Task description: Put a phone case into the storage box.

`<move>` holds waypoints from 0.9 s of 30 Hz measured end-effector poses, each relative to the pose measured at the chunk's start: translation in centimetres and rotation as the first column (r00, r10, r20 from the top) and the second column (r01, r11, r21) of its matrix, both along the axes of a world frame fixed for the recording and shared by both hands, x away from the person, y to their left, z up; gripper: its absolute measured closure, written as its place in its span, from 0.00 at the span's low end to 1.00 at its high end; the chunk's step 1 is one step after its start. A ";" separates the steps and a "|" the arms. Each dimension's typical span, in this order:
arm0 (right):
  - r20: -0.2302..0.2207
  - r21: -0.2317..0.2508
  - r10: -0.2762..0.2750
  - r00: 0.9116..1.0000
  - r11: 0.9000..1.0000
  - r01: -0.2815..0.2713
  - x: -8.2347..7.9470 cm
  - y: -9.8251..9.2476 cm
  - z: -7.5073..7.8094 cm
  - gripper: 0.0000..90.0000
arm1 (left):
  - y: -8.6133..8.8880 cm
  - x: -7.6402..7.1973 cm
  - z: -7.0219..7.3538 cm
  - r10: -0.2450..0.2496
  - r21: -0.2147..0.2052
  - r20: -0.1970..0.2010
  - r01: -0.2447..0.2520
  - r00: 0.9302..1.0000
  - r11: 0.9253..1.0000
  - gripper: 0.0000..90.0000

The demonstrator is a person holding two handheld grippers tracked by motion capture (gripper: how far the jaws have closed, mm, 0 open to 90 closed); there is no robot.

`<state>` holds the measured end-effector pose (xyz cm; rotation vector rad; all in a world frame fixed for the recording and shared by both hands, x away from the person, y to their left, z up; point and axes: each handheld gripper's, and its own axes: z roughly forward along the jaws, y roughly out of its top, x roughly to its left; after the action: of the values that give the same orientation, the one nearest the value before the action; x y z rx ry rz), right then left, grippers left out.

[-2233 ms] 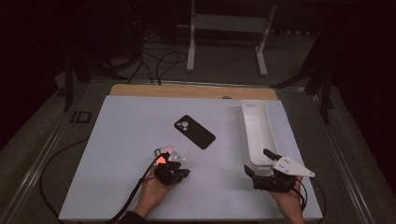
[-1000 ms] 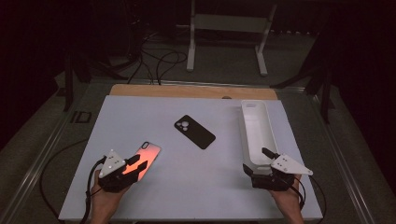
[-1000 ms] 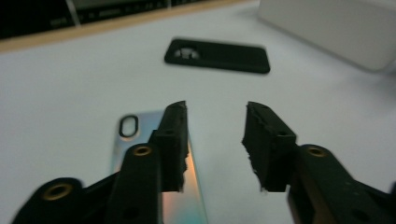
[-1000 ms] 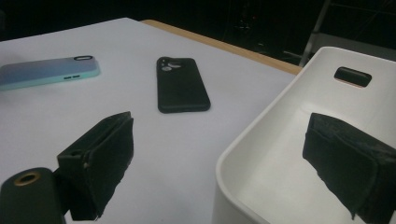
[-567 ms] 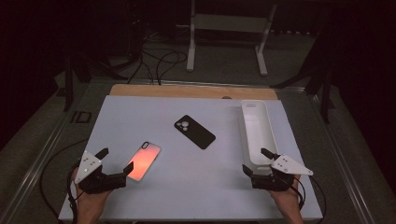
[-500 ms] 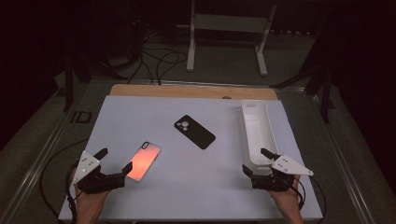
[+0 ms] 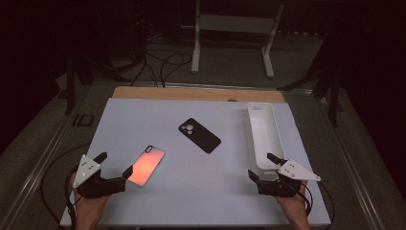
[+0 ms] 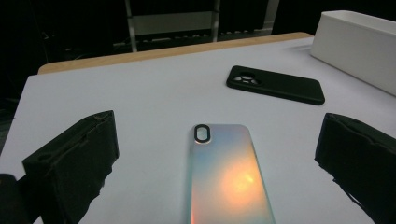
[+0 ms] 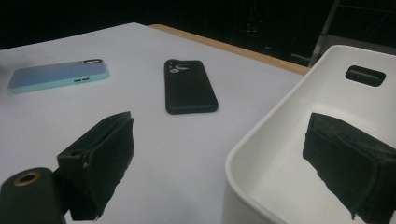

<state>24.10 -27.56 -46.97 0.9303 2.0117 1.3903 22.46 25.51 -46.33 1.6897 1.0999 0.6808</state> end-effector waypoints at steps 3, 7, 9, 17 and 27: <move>-0.002 0.002 -0.002 1.000 1.000 0.002 0.0 0.0 0.0 0.10 | -0.1 0.1 0.1 0.011 0.003 -0.029 -0.011 1.000 1.000 0.00; -0.003 0.002 -0.007 1.000 1.000 0.007 0.0 -0.1 0.0 0.10 | -0.2 0.4 0.4 0.017 0.015 -0.073 -0.016 0.997 1.000 0.00; -0.003 0.000 -0.009 1.000 1.000 0.009 0.1 -0.1 0.0 0.10 | -0.3 0.5 0.4 0.016 0.018 -0.080 -0.014 0.997 1.000 0.00; 0.002 0.004 -0.020 1.000 1.000 0.020 0.2 -0.2 0.1 0.10 | -1.8 2.5 0.0 -0.023 0.100 -0.199 0.044 0.980 0.994 0.00; 0.004 -0.002 -0.023 1.000 1.000 0.023 0.2 -0.2 0.2 0.10 | -4.0 4.9 -1.9 -0.039 0.174 -0.313 0.098 0.949 0.980 0.00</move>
<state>24.31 -27.80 -46.75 0.9468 1.9931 1.3764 27.38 21.55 -48.27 2.0380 1.2152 0.4971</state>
